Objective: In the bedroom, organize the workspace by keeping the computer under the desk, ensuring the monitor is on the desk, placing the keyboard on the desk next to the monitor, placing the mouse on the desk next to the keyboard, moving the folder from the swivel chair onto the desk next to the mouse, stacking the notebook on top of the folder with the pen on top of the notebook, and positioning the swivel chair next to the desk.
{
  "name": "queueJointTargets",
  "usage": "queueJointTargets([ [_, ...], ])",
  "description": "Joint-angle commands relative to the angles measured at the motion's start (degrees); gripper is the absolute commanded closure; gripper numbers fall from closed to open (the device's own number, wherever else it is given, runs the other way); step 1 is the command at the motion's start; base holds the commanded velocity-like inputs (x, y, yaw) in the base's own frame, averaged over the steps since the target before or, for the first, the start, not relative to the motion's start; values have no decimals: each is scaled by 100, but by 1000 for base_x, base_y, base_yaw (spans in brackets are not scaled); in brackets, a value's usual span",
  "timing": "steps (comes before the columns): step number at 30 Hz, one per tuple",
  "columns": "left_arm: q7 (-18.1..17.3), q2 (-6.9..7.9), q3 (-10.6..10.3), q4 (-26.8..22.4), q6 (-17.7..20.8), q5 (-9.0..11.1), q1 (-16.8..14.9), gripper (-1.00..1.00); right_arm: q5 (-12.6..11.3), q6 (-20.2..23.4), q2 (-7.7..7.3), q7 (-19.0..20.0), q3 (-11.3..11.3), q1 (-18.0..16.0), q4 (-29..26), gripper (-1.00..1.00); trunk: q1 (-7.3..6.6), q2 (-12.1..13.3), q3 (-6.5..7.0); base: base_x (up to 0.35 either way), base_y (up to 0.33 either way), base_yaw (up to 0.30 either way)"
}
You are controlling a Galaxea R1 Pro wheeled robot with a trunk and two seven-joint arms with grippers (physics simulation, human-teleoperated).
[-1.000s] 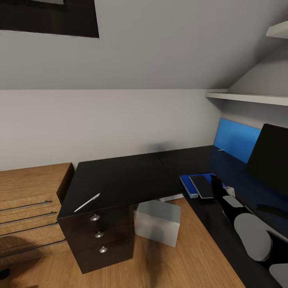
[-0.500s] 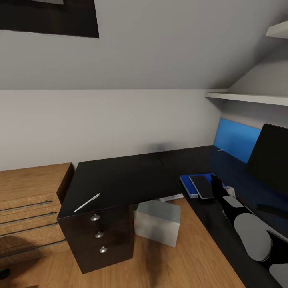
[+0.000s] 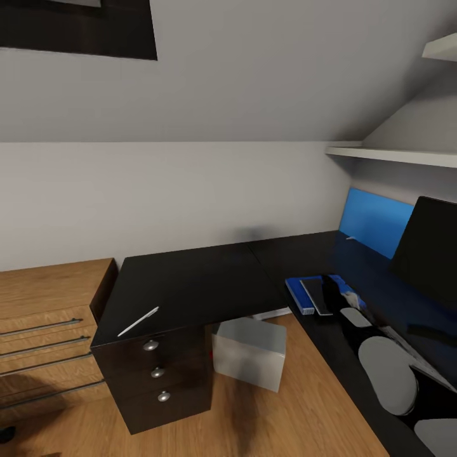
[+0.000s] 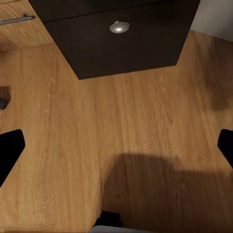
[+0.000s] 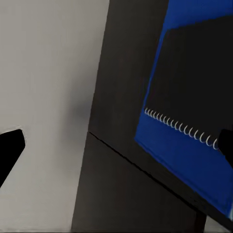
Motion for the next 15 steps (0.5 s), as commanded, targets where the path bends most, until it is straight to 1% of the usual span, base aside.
queueJointTargets([
  [1,4,-1,-10,-3,-16,37,-9,-100,29,8,55,27,0,-5,-32,-100,0,-4,-6,0,0,0],
  [2,2,-1,-10,4,-17,54,-9,-100,113,4,113,26,12,-5,-67,-100,0,-4,-6,0,0,0],
  [3,-2,-4,-10,38,-16,79,-9,-100,296,-5,237,22,30,-5,-122,-100,0,-4,-6,0,0,0],
  [8,-9,-10,-10,139,-19,108,-9,-100,771,-114,519,17,53,-5,-197,-100,0,-4,-6,0,0,0],
  [9,-12,-11,-10,166,-19,115,-9,-100,961,-246,635,17,57,-5,-207,-100,0,-4,-6,0,0,0],
  [10,-13,-11,-11,182,-18,117,-9,-100,1059,-338,698,16,58,-5,-210,-100,0,-4,-6,0,0,0],
  [11,-15,-15,-11,266,-19,122,-9,-100,1485,-859,957,13,64,28,-217,-100,0,-4,-6,0,0,0],
  [14,-16,-18,-11,326,-20,122,-9,-100,1859,-1305,1142,2,67,91,-204,-100,0,-4,-6,0,0,0],
  [15,-16,-26,-11,351,-21,122,-9,-100,2134,-1533,1258,-6,68,131,-191,-100,0,-4,-6,0,0,0],
])
